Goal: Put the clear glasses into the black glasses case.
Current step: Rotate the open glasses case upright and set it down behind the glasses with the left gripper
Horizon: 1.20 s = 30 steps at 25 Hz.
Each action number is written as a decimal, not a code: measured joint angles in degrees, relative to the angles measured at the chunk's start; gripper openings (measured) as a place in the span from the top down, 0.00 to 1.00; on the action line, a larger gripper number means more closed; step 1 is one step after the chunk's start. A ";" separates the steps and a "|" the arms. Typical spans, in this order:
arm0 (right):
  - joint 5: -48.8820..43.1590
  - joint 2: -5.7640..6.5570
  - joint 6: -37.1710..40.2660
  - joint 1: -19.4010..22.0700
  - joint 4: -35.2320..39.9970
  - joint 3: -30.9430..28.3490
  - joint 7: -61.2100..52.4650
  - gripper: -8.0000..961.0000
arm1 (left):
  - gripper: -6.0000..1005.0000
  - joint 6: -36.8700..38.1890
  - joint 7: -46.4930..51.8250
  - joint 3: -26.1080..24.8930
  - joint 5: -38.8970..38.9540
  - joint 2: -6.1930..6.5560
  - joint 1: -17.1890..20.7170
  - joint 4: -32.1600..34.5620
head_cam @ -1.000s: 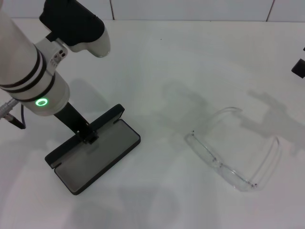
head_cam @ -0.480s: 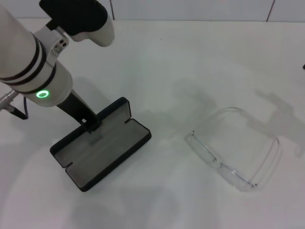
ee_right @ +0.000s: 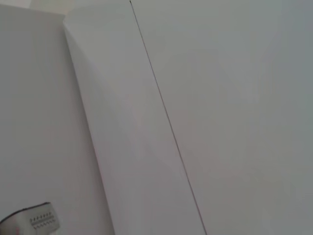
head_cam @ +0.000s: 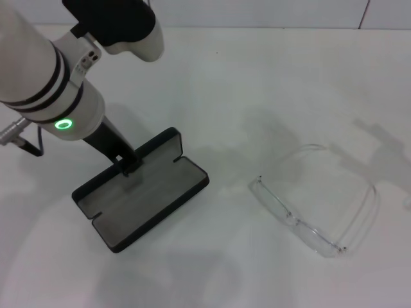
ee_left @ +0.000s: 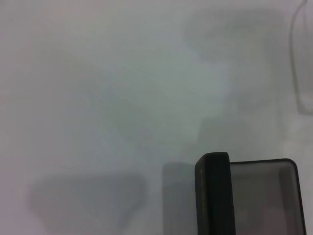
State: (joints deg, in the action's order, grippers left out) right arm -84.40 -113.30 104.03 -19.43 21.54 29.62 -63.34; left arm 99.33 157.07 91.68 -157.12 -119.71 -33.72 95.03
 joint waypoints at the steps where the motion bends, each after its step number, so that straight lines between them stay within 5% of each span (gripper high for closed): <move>1: 0.01 0.00 -0.03 -0.01 0.00 -0.02 0.04 0.15 | 0.81 0.07 0.00 0.33 -0.04 0.00 -0.01 0.73; 12: 0.15 0.02 -0.29 -0.05 -0.09 -1.24 0.68 0.16 | 0.81 -1.14 -2.88 13.93 -5.01 0.03 0.40 10.08; 30: 0.86 0.22 1.05 2.79 -0.81 -3.85 1.47 0.17 | 0.81 -16.09 -4.68 28.67 -5.21 -0.43 -4.86 3.46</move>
State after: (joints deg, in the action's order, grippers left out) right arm -83.54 -113.09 105.08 -16.65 20.73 25.77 -61.87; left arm 83.24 152.39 120.35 -162.33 -120.14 -38.58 98.49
